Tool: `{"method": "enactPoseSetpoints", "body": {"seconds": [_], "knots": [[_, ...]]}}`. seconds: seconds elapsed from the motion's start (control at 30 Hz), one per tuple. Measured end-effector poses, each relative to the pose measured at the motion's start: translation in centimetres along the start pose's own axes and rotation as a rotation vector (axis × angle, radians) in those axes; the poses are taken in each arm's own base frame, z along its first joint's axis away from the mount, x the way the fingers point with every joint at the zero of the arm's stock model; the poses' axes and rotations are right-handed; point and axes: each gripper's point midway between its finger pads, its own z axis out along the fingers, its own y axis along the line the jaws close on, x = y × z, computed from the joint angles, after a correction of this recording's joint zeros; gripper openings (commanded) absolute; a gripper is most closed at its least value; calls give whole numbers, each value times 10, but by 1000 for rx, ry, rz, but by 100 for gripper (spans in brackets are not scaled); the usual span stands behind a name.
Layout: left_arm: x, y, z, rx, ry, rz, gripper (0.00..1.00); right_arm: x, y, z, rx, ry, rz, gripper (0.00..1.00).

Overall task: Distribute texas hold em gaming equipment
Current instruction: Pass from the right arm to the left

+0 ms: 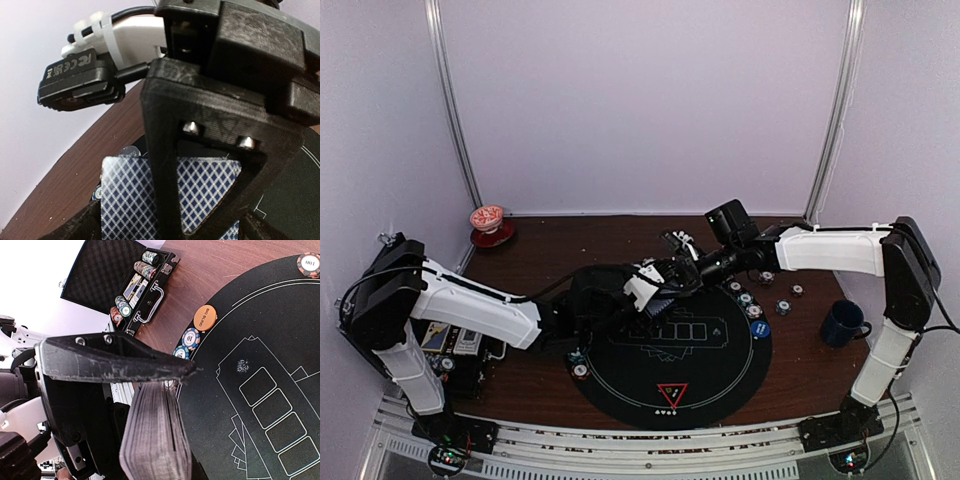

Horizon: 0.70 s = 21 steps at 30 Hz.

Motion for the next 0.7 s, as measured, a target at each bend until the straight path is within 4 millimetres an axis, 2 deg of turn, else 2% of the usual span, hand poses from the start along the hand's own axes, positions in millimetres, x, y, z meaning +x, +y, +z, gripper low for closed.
{"method": "enactPoseSetpoints", "body": {"seconds": [0.37,0.6,0.7], "knots": [[1,-1,1,7,1,-7,61,0,0,1,4,-1,2,8],[2,-1,1,9,3,-10,51,0,0,1,7,-1,3,22],[2,-3,1,18,3,-14,50,1,-1,1,8,4,1,28]]}}
